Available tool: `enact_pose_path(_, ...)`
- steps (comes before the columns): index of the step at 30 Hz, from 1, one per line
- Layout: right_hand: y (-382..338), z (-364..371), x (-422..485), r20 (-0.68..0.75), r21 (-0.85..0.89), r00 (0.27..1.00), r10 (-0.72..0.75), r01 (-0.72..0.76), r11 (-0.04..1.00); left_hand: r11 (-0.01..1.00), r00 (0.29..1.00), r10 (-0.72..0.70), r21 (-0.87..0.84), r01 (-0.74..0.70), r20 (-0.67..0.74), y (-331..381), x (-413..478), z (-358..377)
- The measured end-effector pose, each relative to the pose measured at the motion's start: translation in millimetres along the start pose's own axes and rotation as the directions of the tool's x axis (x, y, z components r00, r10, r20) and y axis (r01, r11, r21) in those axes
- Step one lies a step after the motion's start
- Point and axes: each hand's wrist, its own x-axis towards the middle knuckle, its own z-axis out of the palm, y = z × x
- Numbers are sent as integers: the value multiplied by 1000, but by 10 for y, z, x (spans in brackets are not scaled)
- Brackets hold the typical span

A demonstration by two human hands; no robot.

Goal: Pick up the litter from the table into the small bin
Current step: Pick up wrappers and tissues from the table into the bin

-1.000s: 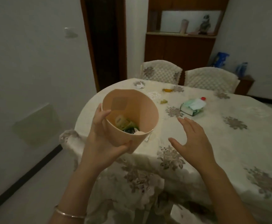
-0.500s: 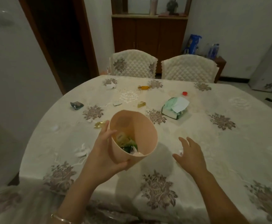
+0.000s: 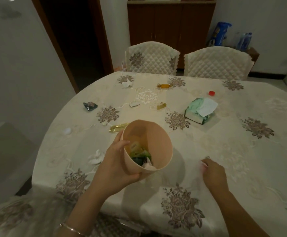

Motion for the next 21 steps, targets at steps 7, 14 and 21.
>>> enact_pose_path(7, -1623, -657, -257, -257, 596, 949, -182, 304, 743, 992, 993, -114, 43, 115, -23, -299, -134, -178)
enact_pose_path(14, -2318, -275, -533, 189, 432, 714, -674, 556, 710, 993, 991, -122, 4, 122, -54, -286, -269, -445)
enact_pose_path(21, -2129, 86, -326, -38, 415, 907, -420, 397, 819, 967, 953, -248, 21, 255, -174, -562, -500, -810)
